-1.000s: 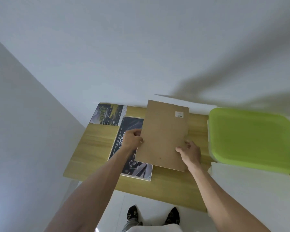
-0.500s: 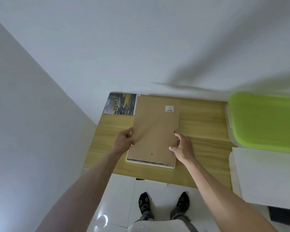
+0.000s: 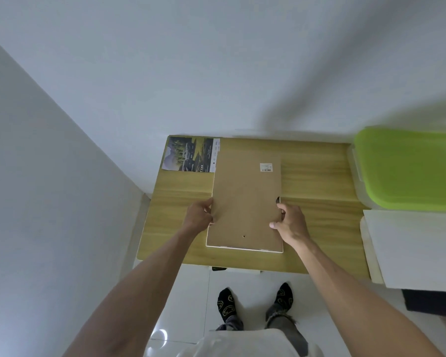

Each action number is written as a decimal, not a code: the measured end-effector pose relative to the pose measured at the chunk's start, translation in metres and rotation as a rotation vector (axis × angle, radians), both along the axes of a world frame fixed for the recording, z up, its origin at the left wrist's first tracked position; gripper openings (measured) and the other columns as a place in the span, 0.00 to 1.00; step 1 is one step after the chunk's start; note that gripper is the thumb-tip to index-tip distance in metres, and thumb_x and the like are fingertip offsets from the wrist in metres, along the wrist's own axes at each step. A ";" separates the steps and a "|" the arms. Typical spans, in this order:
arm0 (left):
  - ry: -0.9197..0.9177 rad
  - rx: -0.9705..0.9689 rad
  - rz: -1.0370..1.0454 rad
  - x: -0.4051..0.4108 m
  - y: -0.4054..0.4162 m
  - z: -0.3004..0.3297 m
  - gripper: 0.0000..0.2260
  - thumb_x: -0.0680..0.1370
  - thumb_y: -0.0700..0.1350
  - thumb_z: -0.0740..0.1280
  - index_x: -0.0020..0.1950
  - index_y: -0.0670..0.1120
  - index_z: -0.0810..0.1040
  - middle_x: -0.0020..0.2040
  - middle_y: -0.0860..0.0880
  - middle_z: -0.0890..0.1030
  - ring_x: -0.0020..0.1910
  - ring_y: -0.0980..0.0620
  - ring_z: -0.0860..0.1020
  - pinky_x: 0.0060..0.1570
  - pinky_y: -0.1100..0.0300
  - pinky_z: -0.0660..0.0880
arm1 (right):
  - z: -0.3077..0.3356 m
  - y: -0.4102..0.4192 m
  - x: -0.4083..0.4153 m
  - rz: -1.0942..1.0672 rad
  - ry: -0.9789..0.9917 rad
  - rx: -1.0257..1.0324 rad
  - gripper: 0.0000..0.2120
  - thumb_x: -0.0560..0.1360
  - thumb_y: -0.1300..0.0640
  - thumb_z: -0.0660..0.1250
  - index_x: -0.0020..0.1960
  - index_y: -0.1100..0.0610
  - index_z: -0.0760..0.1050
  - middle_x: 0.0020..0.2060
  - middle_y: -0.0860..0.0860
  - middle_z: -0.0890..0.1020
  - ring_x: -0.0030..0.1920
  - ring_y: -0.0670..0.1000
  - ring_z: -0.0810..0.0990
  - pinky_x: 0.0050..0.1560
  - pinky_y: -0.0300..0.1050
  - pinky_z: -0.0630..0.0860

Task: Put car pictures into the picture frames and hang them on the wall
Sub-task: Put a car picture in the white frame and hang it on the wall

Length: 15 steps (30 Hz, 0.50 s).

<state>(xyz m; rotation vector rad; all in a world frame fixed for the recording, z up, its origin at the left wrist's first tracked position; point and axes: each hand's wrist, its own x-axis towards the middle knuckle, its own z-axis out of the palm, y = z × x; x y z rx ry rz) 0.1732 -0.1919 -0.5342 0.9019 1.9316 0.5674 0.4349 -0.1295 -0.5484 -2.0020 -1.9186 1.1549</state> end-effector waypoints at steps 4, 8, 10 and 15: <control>0.042 -0.011 -0.036 -0.002 -0.001 -0.004 0.18 0.67 0.29 0.71 0.55 0.41 0.84 0.40 0.50 0.77 0.39 0.52 0.75 0.29 0.69 0.68 | 0.004 -0.005 0.000 0.008 -0.028 -0.011 0.33 0.70 0.61 0.77 0.73 0.56 0.71 0.64 0.57 0.72 0.64 0.55 0.74 0.60 0.41 0.69; 0.095 -0.021 -0.058 0.003 -0.003 -0.010 0.17 0.68 0.31 0.73 0.55 0.40 0.84 0.43 0.49 0.80 0.41 0.52 0.76 0.40 0.63 0.73 | 0.006 -0.008 0.000 0.051 -0.098 -0.008 0.33 0.71 0.59 0.77 0.73 0.56 0.70 0.66 0.57 0.70 0.66 0.55 0.73 0.61 0.40 0.68; 0.142 -0.030 -0.051 0.004 -0.004 -0.013 0.15 0.69 0.34 0.74 0.55 0.40 0.84 0.44 0.49 0.79 0.42 0.51 0.76 0.43 0.61 0.72 | 0.007 -0.009 -0.002 0.069 -0.125 -0.007 0.32 0.71 0.59 0.76 0.73 0.56 0.70 0.66 0.56 0.70 0.64 0.55 0.74 0.59 0.40 0.69; 0.320 -0.041 -0.187 0.007 -0.004 -0.011 0.09 0.74 0.44 0.72 0.41 0.38 0.82 0.39 0.49 0.74 0.43 0.41 0.79 0.40 0.56 0.72 | 0.016 -0.005 -0.005 0.203 -0.325 0.026 0.28 0.72 0.53 0.75 0.70 0.54 0.73 0.61 0.55 0.71 0.60 0.56 0.75 0.51 0.47 0.77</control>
